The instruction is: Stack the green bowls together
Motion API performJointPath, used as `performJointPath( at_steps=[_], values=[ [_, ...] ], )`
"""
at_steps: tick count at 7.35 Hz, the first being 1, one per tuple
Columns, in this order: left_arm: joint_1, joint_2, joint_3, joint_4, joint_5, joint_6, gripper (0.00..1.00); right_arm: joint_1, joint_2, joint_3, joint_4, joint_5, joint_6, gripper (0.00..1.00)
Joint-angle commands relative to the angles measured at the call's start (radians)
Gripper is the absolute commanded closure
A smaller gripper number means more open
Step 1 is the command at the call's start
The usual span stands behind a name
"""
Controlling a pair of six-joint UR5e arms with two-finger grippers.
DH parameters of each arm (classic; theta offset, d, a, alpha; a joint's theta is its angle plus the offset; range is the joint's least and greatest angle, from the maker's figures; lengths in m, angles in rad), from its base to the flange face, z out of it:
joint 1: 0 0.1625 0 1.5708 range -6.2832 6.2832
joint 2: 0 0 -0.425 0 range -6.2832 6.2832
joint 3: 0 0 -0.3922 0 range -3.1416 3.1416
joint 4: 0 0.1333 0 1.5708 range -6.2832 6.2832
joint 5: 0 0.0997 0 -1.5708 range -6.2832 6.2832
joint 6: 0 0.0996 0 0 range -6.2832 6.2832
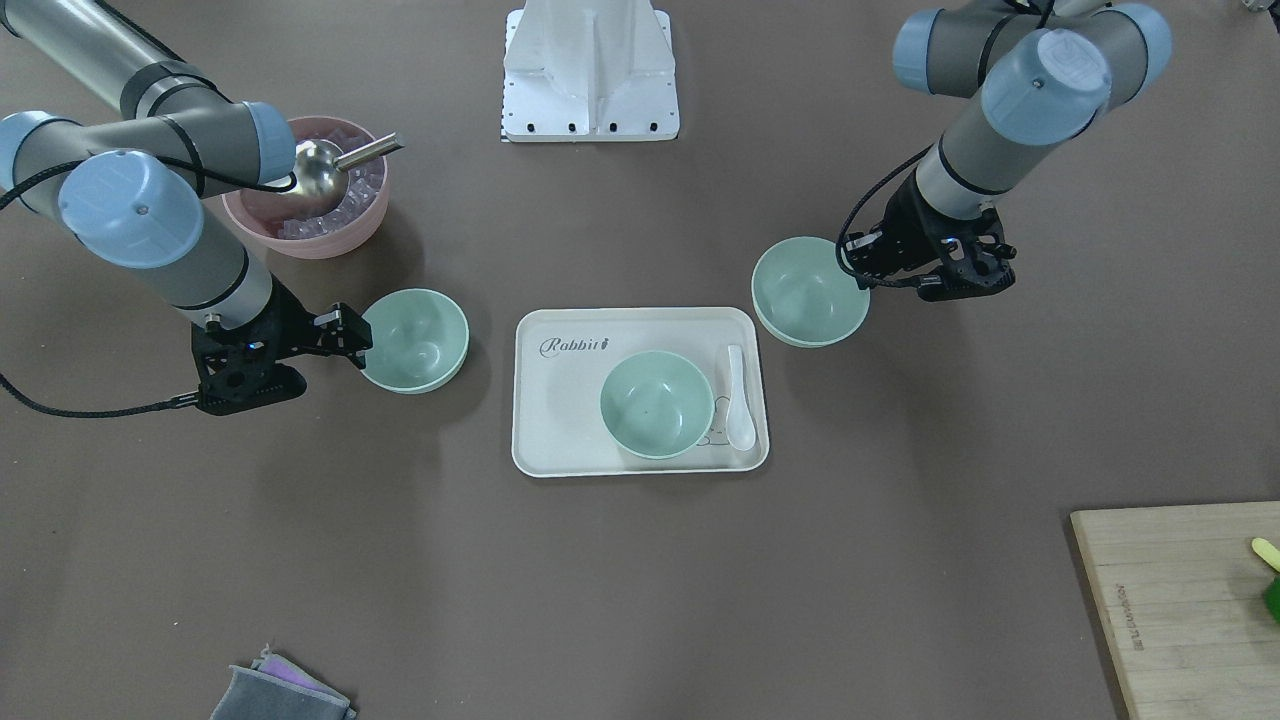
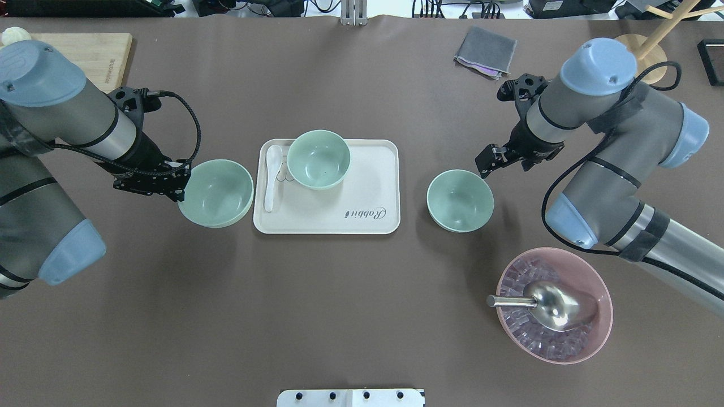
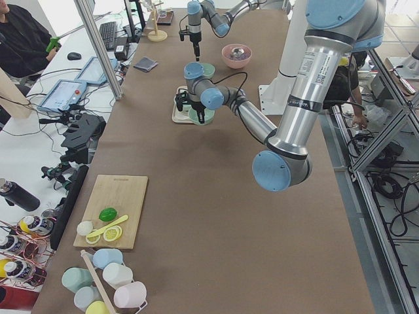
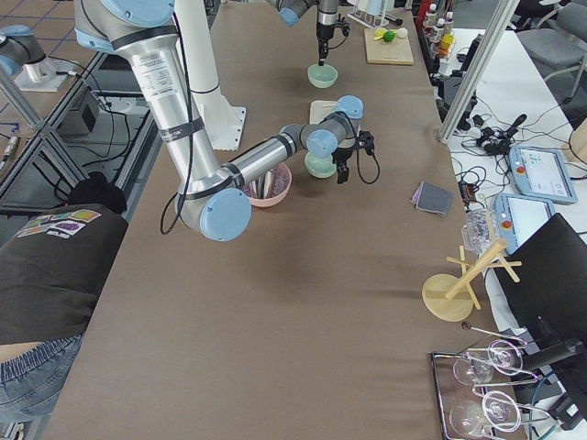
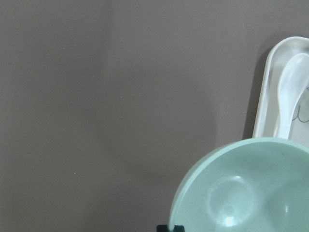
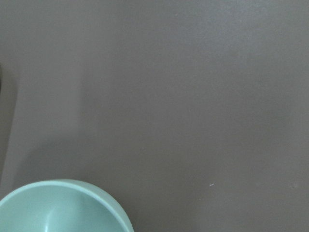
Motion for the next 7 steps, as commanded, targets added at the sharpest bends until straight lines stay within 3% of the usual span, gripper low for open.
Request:
performJointPath(
  at_steps=[1, 2, 3, 6, 7],
  values=[
    [0.0, -0.028, 0.01, 0.02, 0.0, -0.002, 1.0, -0.069, -0.003, 0.008, 0.002, -0.062, 0.075, 0.0],
    [0.0, -0.04, 0.01, 0.033, 0.0, 0.0, 1.0, -0.076, -0.009, 0.008, 0.002, -0.065, 0.076, 0.03],
    [-0.002, -0.04, 0.012, 0.034, 0.002, -0.002, 1.0, -0.076, -0.02, 0.011, 0.004, -0.059, 0.074, 0.19],
    [-0.01, -0.04, 0.019, 0.034, 0.002, 0.0, 1.0, -0.074, -0.024, 0.04, -0.001, -0.028, 0.068, 0.85],
    [-0.01, -0.04, 0.021, 0.034, 0.002, 0.0, 1.0, -0.073, -0.03, 0.054, -0.001, -0.01, 0.071, 0.88]
  ],
)
